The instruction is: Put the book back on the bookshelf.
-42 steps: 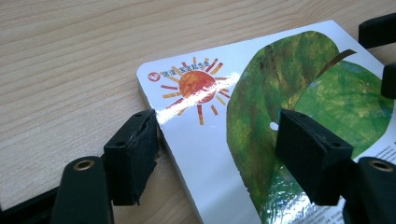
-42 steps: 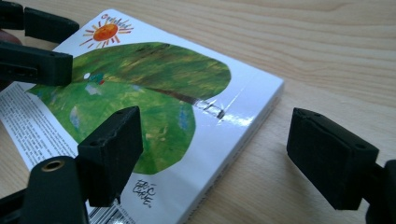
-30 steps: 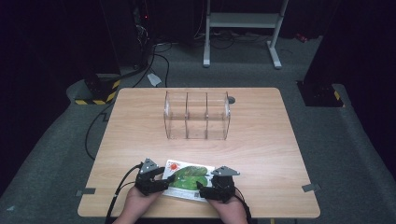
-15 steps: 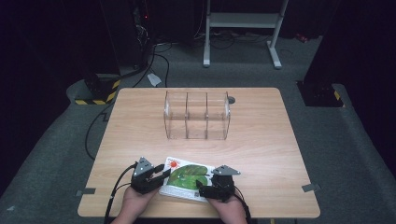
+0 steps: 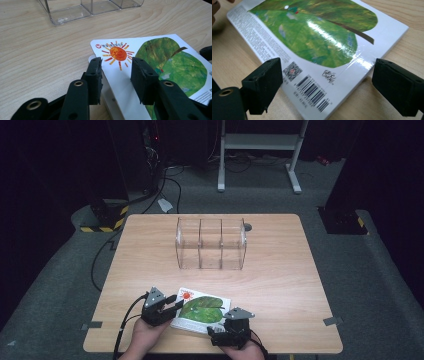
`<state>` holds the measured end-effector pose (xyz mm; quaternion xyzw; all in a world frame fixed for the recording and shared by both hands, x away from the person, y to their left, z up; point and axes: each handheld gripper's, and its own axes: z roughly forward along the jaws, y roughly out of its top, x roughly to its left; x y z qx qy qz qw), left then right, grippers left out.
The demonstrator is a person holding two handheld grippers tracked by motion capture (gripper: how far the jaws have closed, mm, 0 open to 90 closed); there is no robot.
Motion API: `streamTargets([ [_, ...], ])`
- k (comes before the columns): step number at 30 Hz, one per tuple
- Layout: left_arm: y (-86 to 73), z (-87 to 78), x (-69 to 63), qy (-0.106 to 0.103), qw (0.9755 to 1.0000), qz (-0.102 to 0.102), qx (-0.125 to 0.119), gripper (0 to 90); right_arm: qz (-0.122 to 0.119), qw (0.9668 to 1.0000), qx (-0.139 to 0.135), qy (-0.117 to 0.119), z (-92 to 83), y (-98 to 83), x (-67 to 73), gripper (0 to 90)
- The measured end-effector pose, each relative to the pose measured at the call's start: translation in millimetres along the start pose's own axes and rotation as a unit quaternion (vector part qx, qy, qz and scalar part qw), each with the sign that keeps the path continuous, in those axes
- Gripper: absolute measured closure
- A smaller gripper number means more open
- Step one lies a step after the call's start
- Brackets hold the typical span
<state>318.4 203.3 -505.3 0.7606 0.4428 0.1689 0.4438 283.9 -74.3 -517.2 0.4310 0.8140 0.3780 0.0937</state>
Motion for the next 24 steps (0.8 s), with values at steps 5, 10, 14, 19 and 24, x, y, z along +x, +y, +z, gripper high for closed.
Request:
streamTargets([
  [5,3.2,5.6,0.8,-0.003,1.0000,-0.002,-0.001,60.3,-0.017,0.9998,0.006,-0.005,-2.0,-3.3,4.3,8.9],
  [10,4.6,8.4,2.5,-0.006,1.0000,-0.002,0.003,60.2,-0.037,0.9991,0.014,-0.017,-2.0,-6.4,8.0,8.9],
  [14,2.3,11.4,3.3,-0.006,0.9999,-0.003,0.014,59.1,-0.059,0.9977,0.019,-0.027,-1.2,-6.8,9.6,8.9],
  [19,-3.4,17.0,5.1,-0.011,0.9995,-0.001,0.028,58.8,-0.064,0.9967,0.024,-0.042,2.7,-3.6,11.5,9.3],
  [24,-5.6,14.0,10.4,-0.001,0.9996,-0.014,0.024,52.5,-0.041,0.9978,0.024,-0.046,7.9,3.6,7.7,13.7],
])
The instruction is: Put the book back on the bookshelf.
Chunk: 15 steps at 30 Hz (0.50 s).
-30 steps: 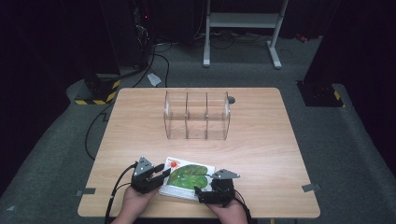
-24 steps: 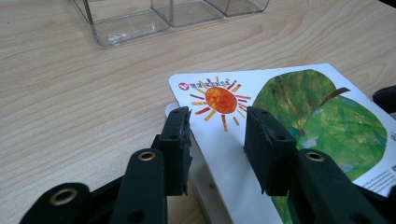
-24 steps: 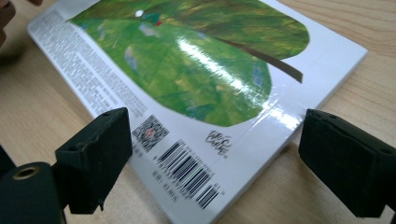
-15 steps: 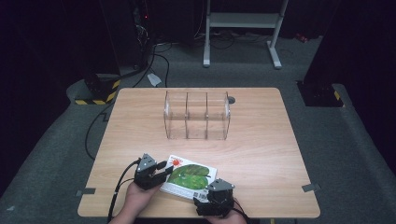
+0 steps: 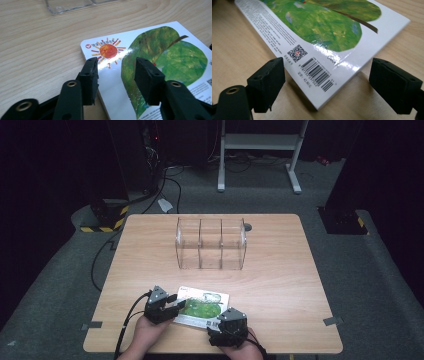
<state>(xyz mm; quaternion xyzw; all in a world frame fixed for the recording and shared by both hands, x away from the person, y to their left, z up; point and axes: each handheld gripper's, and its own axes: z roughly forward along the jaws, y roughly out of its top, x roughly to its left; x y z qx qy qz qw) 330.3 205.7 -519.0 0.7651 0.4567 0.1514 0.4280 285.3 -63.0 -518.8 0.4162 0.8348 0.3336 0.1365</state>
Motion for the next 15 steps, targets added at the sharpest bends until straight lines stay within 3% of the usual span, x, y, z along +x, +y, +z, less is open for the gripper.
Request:
streamTargets([
  [1,-1.0,-1.4,1.7,0.000,1.0000,-0.006,0.000,51.0,-0.010,0.9999,-0.003,-0.003,1.5,1.9,-3.3,13.8],
  [3,-2.8,-4.3,4.4,-0.001,0.9997,-0.024,-0.001,47.5,0.002,0.9999,-0.004,-0.009,4.3,5.1,-6.7,14.4],
  [7,-5.6,-8.1,4.7,0.004,0.9990,-0.044,-0.002,43.3,-0.003,0.9999,-0.007,-0.014,9.1,11.3,-14.5,15.6],
  [10,-6.7,-9.1,5.8,0.004,0.9984,-0.057,-0.004,43.9,0.002,1.0000,-0.004,0.000,12.1,13.0,-16.6,15.5],
  [13,-9.9,-8.0,8.4,0.017,0.9974,-0.069,0.015,41.5,-0.002,1.0000,-0.003,0.007,14.0,14.1,-15.7,15.0],
  [15,-11.0,-6.9,7.9,0.014,0.9970,-0.073,0.019,41.3,-0.008,0.9999,-0.006,0.009,15.5,15.3,-14.9,14.7],
])
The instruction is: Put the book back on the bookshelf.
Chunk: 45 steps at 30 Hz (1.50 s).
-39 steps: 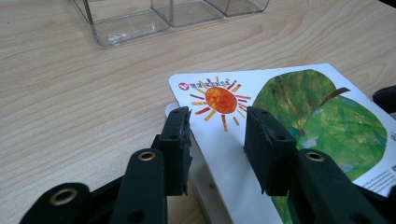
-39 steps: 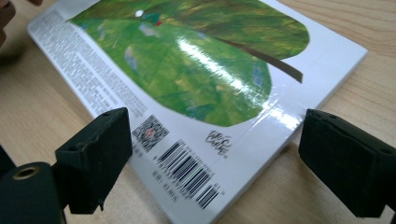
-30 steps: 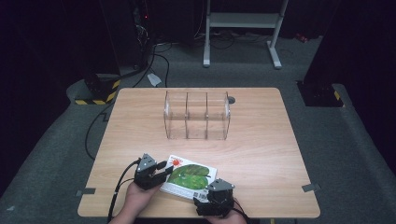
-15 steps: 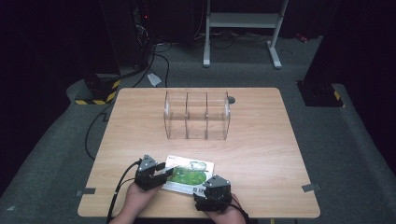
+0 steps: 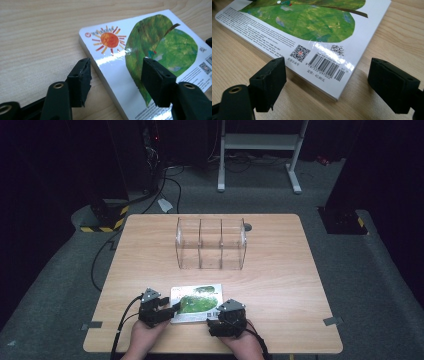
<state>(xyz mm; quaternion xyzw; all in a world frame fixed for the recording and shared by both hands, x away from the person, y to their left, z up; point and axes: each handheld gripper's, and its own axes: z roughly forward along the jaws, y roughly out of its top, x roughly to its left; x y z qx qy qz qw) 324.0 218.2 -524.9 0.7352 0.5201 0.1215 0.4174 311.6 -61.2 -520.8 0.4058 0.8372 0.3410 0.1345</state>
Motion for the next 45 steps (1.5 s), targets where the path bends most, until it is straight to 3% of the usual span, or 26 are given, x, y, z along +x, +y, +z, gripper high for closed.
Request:
streamTargets([
  [2,0.3,-0.5,-1.5,-0.002,1.0000,0.004,-0.001,44.0,-0.009,0.9999,-0.004,0.006,1.7,0.7,-1.3,14.7],
  [3,0.6,-1.7,-2.7,0.004,0.9999,0.009,-0.006,44.9,0.002,1.0000,0.000,0.008,1.4,0.7,0.5,15.1],
  [7,3.5,-6.7,-3.4,0.001,0.9996,-0.002,-0.027,49.6,-0.006,0.9999,-0.004,0.010,2.3,0.8,3.1,13.7],
  [8,4.5,-8.0,-3.6,-0.001,0.9996,-0.004,-0.029,49.7,0.012,0.9999,-0.002,0.010,1.6,0.1,5.2,13.7],
  [11,7.0,-11.4,-5.7,-0.003,0.9991,-0.001,-0.043,50.1,0.010,0.9998,-0.008,0.014,1.4,-0.1,3.7,13.5],
  [15,5.4,-7.5,-6.5,0.009,0.9996,0.010,-0.025,49.7,0.015,0.9998,-0.009,0.012,1.5,-1.0,5.2,13.5],
  [17,2.6,-1.0,-3.7,0.008,0.9999,-0.004,-0.011,48.1,0.002,0.9999,-0.011,0.010,1.7,-1.4,4.5,13.6],
  [21,1.7,-0.6,1.2,-0.008,0.9992,-0.035,-0.019,49.5,0.005,0.9999,-0.010,0.011,1.2,-1.9,5.1,13.6],
  [24,1.1,-0.2,1.7,-0.009,0.9991,-0.039,-0.016,49.7,0.005,0.9999,-0.012,0.010,1.3,-2.1,5.7,13.6],
  [28,3.4,-6.1,3.4,-0.025,0.9973,-0.061,-0.033,50.0,0.003,0.9999,-0.013,0.011,1.3,-2.3,4.9,13.7],
  [30,5.2,-10.9,3.3,-0.034,0.9956,-0.070,-0.053,52.2,0.006,0.9998,-0.013,0.011,1.2,-2.2,5.0,13.7],
  [31,6.4,-13.5,2.5,-0.038,0.9951,-0.069,-0.059,52.7,0.005,0.9998,-0.013,0.011,1.2,-2.1,4.9,13.6],
  [34,6.6,-12.8,-0.4,-0.024,0.9972,-0.048,-0.052,52.9,0.004,0.9998,-0.015,0.012,1.3,-2.2,4.5,13.5],
  [36,5.9,-11.2,0.6,-0.023,0.9972,-0.051,-0.048,53.2,0.013,0.9998,-0.012,0.011,0.9,-2.5,6.0,13.7],
  [37,6.1,-12.1,1.2,-0.027,0.9968,-0.057,-0.050,53.5,0.003,0.9998,-0.014,0.010,1.3,-2.3,5.0,13.7],
  [39,8.0,-16.3,0.6,-0.035,0.9955,-0.058,-0.065,54.2,0.008,0.9999,-0.011,0.009,1.0,-2.5,6.7,13.5],
  [43,13.0,-25.4,-5.4,-0.044,0.9941,-0.041,-0.090,55.0,0.011,0.9998,-0.013,0.013,0.9,-2.8,5.8,12.0],
  [45,14.4,-25.7,-9.2,-0.069,0.9927,-0.038,-0.092,58.7,0.002,0.9999,-0.013,0.006,1.4,-3.1,7.2,13.1],
])
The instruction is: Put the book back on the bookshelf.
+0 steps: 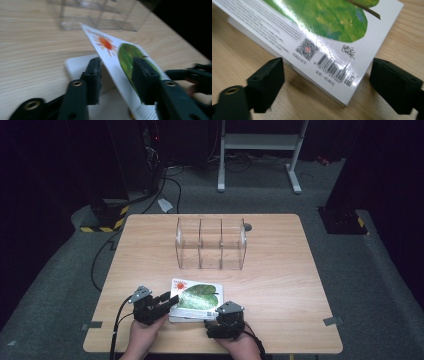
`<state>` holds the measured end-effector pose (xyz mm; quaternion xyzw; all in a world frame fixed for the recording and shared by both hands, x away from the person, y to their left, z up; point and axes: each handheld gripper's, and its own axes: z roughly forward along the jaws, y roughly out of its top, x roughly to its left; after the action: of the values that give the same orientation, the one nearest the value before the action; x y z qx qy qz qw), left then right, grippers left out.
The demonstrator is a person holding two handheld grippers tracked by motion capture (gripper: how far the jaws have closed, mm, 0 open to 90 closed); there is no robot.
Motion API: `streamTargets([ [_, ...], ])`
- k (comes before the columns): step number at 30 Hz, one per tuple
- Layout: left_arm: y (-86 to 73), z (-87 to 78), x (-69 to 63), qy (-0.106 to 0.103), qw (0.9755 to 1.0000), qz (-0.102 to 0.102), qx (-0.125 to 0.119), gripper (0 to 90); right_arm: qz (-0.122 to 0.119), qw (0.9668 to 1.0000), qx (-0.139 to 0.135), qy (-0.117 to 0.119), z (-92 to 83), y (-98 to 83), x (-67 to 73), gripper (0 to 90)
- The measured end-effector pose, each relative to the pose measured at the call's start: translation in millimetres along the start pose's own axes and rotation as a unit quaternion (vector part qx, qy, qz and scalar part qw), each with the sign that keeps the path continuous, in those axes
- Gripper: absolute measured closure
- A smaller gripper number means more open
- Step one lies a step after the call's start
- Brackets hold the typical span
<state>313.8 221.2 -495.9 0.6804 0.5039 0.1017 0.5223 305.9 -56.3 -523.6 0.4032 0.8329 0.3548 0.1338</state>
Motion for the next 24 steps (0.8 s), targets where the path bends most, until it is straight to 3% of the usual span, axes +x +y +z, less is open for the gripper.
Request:
streamTargets([
  [2,-1.7,4.1,-9.3,0.000,0.9996,0.029,0.008,58.0,-0.017,0.9999,0.000,0.003,1.0,0.2,3.1,13.4],
  [4,-2.1,5.3,-13.1,0.001,0.9991,0.042,0.009,56.6,-0.019,0.9998,-0.003,-0.005,1.1,0.0,5.4,16.6],
  [8,-0.4,4.7,-10.0,-0.008,0.9993,0.035,0.013,54.8,0.014,0.9997,-0.018,0.003,-3.1,-1.7,0.2,26.8],
  [10,2.1,5.4,-5.5,-0.019,0.9992,0.026,0.023,51.9,0.020,0.9996,-0.020,0.004,-4.7,-2.6,-0.9,31.1],
  [15,7.0,14.2,4.4,-0.033,0.9975,0.025,0.058,49.1,0.015,0.9997,-0.019,0.002,-5.0,-3.0,-0.5,31.8],
  [19,6.4,20.4,7.2,-0.044,0.9959,0.037,0.071,50.0,0.013,0.9998,-0.013,0.007,-5.7,-3.5,-2.3,32.3],
  [22,6.4,19.6,8.4,-0.050,0.9952,0.047,0.070,55.4,0.016,0.9993,-0.007,0.033,-9.2,-3.8,-7.5,32.9],
  [24,6.1,19.7,8.9,-0.049,0.9945,0.058,0.073,55.8,0.021,0.9990,-0.008,0.038,-14.3,-6.9,-9.5,32.9],
])
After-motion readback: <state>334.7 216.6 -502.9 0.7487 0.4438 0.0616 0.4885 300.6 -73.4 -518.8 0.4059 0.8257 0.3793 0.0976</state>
